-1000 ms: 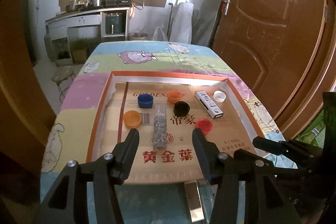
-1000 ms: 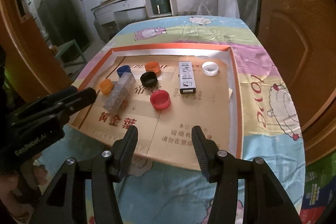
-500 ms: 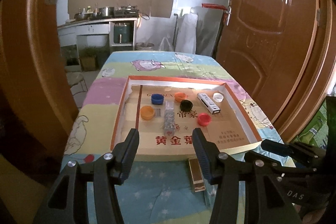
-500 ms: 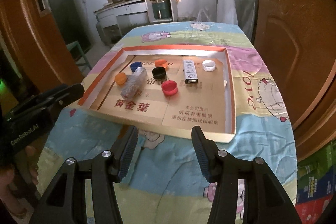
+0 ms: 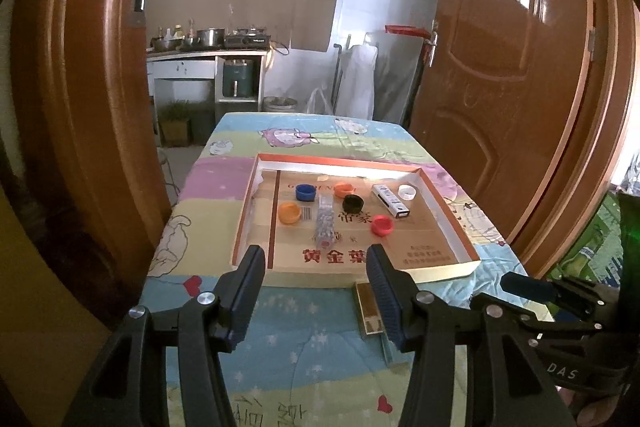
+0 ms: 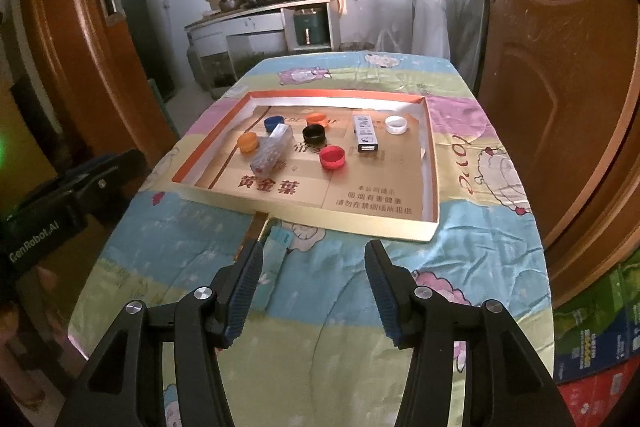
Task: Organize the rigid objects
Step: 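Withdraw both open tools toward the gold box and blue lighter on the cloth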
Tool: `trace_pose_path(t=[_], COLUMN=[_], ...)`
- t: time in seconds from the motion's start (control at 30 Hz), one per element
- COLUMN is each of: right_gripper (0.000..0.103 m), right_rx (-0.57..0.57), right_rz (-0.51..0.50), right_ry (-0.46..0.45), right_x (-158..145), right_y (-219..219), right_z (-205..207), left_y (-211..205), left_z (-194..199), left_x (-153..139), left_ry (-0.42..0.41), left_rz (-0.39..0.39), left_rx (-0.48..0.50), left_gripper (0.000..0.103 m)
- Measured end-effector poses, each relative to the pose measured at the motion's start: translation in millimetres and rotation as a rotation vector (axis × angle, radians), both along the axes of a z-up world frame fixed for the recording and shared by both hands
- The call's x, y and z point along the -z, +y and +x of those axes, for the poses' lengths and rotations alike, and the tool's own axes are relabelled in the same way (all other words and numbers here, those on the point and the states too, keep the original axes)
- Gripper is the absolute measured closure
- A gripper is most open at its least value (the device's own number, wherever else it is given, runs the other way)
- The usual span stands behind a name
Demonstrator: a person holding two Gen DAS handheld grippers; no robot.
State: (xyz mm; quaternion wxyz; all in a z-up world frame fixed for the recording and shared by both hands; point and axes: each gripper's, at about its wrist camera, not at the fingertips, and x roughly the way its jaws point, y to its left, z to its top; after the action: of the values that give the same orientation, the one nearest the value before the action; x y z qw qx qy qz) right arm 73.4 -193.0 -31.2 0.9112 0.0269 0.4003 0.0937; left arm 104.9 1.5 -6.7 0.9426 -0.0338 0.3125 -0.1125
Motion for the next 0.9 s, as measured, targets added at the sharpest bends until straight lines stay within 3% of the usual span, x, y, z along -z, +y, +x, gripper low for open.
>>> trace_pose_path(t=[0.4,0.9], right_gripper=[0.048,0.048], right_rx=[-0.011,-0.040], right_rz=[-0.015,-0.022], right_ry=[0.001,0.079], right_x=[1,37], right_y=[9,32], right_z=[-22,-15], left_y=[8,3], left_z=[-22,-29], left_x=[3,27], left_ry=[-0.005,0.044], left_rz=[0.006,0.032], left_rx=[-0.009,0.003], left_gripper=[0.051,0.051])
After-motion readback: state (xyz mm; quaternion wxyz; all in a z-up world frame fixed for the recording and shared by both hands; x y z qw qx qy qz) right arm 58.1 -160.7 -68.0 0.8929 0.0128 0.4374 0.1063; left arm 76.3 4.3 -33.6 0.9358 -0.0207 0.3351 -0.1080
